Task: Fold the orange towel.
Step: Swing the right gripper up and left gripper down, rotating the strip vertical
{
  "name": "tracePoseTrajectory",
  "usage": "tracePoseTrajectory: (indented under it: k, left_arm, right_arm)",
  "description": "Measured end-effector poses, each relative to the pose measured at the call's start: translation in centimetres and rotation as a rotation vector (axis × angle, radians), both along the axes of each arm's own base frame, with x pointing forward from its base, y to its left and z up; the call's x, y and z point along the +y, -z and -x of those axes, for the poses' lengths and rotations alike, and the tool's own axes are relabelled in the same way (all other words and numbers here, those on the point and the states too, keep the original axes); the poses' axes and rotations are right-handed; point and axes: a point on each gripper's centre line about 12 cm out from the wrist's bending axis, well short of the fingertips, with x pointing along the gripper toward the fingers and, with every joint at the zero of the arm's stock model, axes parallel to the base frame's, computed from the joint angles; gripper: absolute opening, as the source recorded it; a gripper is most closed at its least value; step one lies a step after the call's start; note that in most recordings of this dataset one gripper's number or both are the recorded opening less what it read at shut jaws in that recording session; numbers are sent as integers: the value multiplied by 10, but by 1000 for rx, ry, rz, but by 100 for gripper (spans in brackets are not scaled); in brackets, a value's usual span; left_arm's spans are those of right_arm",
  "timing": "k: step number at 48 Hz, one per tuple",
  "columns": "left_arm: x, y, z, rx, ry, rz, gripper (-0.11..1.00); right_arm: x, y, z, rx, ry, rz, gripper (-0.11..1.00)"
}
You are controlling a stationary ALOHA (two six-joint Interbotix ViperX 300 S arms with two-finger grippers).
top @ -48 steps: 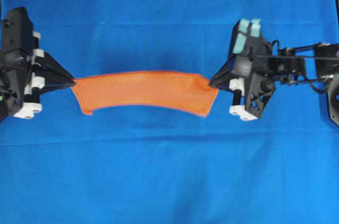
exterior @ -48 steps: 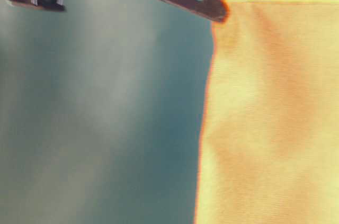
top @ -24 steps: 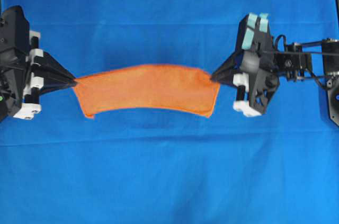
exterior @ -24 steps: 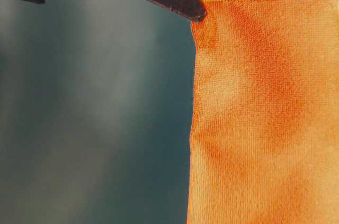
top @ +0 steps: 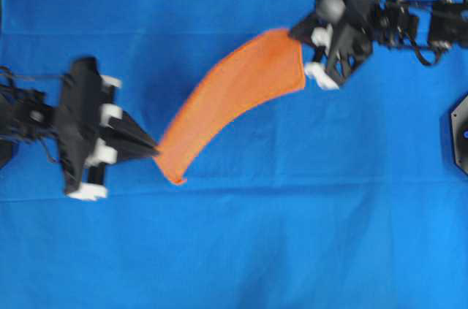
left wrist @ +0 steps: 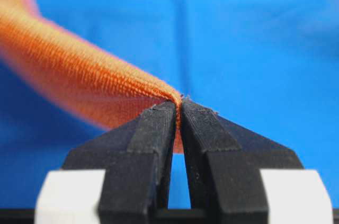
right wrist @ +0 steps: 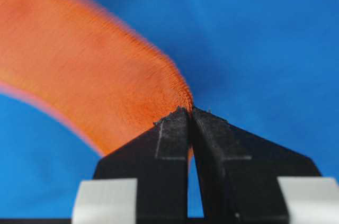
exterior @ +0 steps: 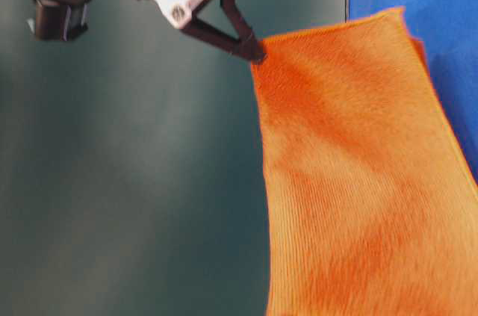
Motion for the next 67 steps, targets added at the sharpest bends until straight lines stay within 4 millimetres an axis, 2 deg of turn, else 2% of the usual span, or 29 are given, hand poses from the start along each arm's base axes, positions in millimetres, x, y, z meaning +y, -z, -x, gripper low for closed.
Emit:
tracePoseTrajectory:
  k: [9,18,25,34,42,57,62,67]
  left_arm:
    - [-16,-5,-38,-29,91,-96,2]
    - [-21,-6,-68,-44,130,-158,2]
    - [-24,-7,-84,-55,152,-195,2]
    - [-26,-6,-93,-58,160,-207,2]
    - [-28,-1,-110,-95,155,-207,2]
    - [-38,12,-179,-149,143,-203,2]
    - [-40,17,-193,-151,143,-204,2]
    - [-40,19,-197,-147,135,-191,2]
  right_arm:
    - [-23,0,-12,2,21,43,3]
    - [-42,-6,-26,-26,30,85,3]
    - [-46,-11,-34,-42,24,104,3]
    - [-46,-10,-33,-39,21,108,3]
    - [-45,-6,-16,-25,33,104,3]
    - [-31,-7,43,-22,72,107,3]
    - [-29,-8,49,-13,79,106,3]
    - [-30,-4,50,12,77,109,3]
